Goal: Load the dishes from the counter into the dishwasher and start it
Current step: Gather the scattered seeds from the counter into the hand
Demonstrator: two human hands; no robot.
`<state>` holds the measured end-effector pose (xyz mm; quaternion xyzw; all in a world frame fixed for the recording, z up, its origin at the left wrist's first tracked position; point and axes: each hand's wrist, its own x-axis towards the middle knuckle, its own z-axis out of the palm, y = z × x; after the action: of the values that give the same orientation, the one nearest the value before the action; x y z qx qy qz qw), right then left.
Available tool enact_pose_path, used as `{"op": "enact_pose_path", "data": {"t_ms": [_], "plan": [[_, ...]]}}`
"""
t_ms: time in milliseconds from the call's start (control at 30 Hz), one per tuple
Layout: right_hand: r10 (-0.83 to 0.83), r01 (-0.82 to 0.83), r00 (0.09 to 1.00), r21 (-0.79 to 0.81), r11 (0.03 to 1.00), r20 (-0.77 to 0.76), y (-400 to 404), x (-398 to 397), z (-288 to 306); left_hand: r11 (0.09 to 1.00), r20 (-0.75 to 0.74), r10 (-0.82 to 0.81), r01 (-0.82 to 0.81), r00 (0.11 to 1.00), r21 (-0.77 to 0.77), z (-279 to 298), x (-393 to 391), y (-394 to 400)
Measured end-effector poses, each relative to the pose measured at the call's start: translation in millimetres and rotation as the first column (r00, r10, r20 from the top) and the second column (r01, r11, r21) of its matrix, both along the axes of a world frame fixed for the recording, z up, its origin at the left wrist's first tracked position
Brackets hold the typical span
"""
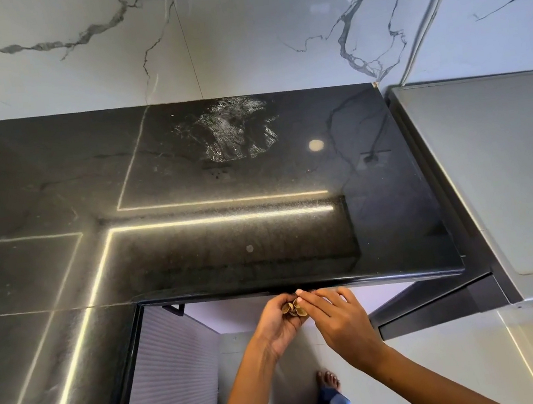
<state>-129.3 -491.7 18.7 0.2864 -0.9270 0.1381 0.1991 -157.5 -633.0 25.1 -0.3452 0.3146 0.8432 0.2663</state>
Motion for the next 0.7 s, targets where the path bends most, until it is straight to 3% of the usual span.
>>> {"op": "enact_pose_path", "data": {"t_ms": [267,467,567,700], "plan": [[-0.019,0.025,0.994,-0.061,0.998,0.106,-9.5,-1.6,1.9,1.0,-0.007,0.008,-0.008,1.0,-0.012,-5.0,2.5,0.8],[-0.049,0.063,0.995,-0.163,0.985,0.092,2.4,12.6,17.6,0.989,-0.007,0.02,-0.019,1.0,0.147,-2.0,10.9,19.8],[-0.119,0.155,0.976,-0.198,0.968,0.18,23.6,10.9,20.3,0.973,0.072,0.036,-0.051,0.997,0.225,0.1,13.3,38.3],[-0.37,0.42,0.9,-0.227,0.879,0.23,63.7,-6.6,22.5,0.958,0.147,-0.001,-0.041,0.989,0.284,-2.9,13.6,64.0]]}}
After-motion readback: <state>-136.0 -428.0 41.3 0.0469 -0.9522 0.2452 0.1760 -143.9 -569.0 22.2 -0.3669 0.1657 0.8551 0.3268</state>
